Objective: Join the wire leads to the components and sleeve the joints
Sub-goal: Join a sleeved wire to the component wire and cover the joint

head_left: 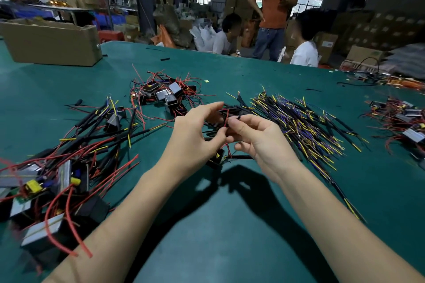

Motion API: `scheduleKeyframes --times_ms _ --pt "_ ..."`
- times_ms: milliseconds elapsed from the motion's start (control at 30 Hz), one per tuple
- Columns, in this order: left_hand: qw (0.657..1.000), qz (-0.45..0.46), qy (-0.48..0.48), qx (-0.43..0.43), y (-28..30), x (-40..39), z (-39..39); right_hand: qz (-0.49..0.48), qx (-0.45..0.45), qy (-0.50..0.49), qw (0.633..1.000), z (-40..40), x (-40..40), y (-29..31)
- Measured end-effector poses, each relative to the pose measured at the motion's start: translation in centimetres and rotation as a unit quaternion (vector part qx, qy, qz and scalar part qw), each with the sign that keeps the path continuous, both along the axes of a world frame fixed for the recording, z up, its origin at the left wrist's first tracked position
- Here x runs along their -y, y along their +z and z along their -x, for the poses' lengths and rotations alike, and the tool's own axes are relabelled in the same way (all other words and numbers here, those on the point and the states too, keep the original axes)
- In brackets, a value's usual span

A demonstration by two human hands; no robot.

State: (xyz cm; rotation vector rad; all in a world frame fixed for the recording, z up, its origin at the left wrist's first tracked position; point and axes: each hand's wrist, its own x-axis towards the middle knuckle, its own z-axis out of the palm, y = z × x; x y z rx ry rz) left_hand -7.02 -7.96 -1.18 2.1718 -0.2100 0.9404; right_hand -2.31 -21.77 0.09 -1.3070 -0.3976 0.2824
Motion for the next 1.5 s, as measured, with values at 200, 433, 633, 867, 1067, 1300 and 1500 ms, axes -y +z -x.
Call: scheduleKeyframes --times_ms 200,433,633,867,1067,1300,1500 --pt "0.997 0.068 -0.025 -0.025 -0.3 0.3 -0.2 0.003 0.048 -0.016 0.999 0.1 -0.3 -0.5" --pt "0.996 0.04 -0.055 -0.054 -0.7 0.7 -0.2 0.06 0.065 -0.034 0.996 -0.1 0.3 -1.3" --pt "0.992 0.111 -0.043 -0.042 -1.2 1.1 -0.4 0.055 0.064 -0.06 0.995 -0.3 0.4 -1.5" --pt "0.94 0.337 -0.035 -0.03 -0.8 0.6 -0.7 0.039 0.002 -0.096 0.995 -1.0 1.1 -1.8" --pt "0.913 0.404 -0.05 -0.043 -1.0 -0.8 -1.2 0.039 -0.012 -0.084 0.996 -1.6 1.8 -1.8" --pt "0.9 0.424 -0.077 -0.069 -0.9 -0.8 -1.4 0.072 0.038 -0.056 0.995 -1.6 2.2 -1.3" --pt "0.92 0.376 -0.073 -0.088 -1.5 -0.2 -1.1 0.147 0.031 -0.063 0.987 -2.4 3.4 -1.5"
